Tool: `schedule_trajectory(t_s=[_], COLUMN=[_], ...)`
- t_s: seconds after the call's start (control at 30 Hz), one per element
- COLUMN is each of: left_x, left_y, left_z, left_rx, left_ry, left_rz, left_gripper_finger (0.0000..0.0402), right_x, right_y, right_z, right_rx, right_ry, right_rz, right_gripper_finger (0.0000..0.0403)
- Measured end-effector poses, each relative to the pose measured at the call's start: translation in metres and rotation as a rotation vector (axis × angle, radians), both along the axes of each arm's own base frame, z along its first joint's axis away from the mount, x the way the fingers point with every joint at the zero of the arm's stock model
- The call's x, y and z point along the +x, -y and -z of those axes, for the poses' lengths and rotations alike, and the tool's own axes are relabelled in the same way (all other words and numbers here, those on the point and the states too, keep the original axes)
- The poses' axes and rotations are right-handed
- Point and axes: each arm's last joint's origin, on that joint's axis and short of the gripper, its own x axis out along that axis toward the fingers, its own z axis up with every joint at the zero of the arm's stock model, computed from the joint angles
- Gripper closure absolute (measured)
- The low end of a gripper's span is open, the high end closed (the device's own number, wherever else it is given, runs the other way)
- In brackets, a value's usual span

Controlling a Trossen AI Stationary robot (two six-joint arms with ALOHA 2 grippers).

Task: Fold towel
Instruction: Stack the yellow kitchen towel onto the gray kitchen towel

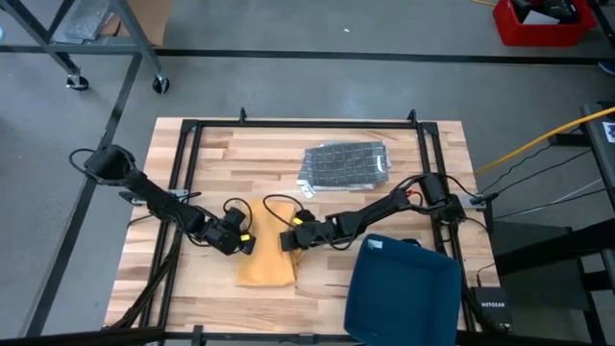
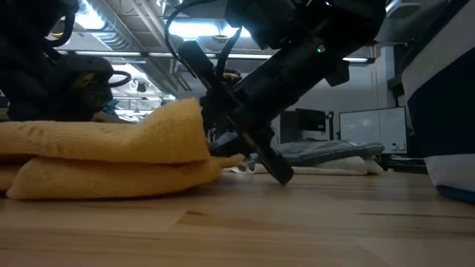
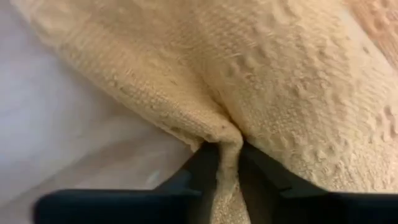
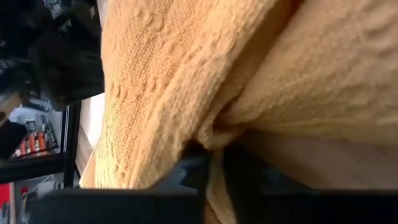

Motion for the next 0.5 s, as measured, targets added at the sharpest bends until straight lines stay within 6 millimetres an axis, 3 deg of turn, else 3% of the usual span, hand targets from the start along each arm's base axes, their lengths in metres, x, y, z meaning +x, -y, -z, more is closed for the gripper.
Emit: schedule_trajectory(t_s=[0.07,0.13,0.5], left_x=[0.000,0.000,0.021], left_y=[-0.001,-0.002,-0.004], left_z=[-0.002,-0.005,-0.033], left_rx=[0.035,0.066,0.229], left_ry=[0.019,0.043,0.137], left_rz=[-0.007,-0.034,-0.002], left_gripper_finger=[0.0376,0.0391,0.0395], right_x=[0.000,0.000,-0.001], right_y=[0.000,0.001,0.006], right_z=[0.000,0.000,-0.022], right_rx=[-0.024,-0.045,-0.179], right_ry=[0.005,0.011,0.074], right_rz=[0.026,0.049,0.128], right_gripper_finger=[0.0386,0.0390,0.0390])
